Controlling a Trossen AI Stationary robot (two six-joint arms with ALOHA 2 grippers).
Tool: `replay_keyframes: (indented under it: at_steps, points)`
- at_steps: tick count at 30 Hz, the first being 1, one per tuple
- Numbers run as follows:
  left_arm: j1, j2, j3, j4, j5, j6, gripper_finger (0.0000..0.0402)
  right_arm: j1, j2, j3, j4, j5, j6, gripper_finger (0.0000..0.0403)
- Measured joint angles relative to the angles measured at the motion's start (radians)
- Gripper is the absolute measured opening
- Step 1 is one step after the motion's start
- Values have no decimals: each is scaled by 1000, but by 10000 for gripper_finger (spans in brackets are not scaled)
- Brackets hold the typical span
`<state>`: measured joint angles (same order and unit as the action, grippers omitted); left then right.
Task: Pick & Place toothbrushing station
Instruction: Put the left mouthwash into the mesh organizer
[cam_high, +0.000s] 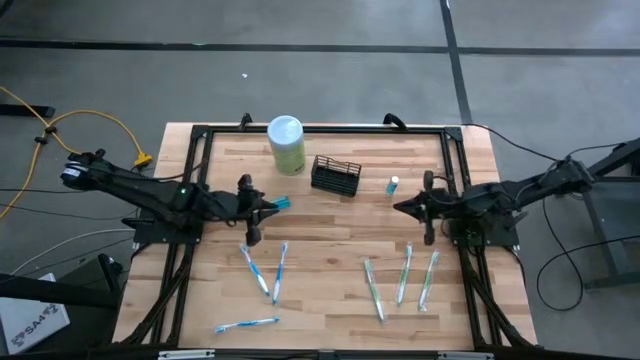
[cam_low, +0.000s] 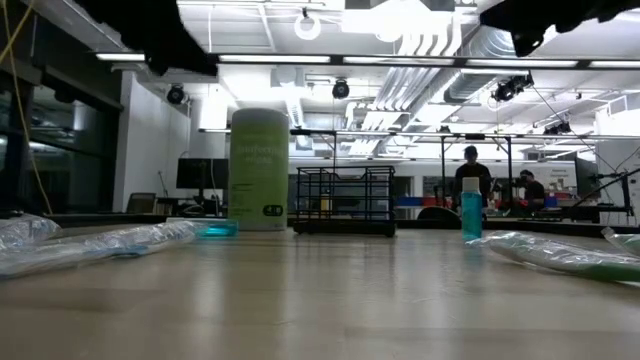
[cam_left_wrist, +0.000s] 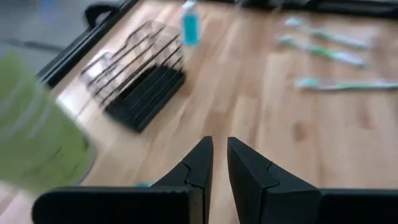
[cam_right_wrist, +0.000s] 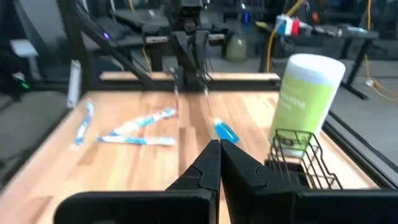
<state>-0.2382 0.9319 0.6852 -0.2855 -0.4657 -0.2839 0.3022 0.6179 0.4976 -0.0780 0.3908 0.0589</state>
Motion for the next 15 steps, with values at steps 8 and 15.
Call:
replay_keyframes:
  at_steps: [8,15]
  points:
    - [-66,2,-120,10,-144,-119,41,-26,102,21,21,0,-138,2]
    - [-81,2,-212,49,-134,-176,41,-22,112,21,73,0,-44,2]
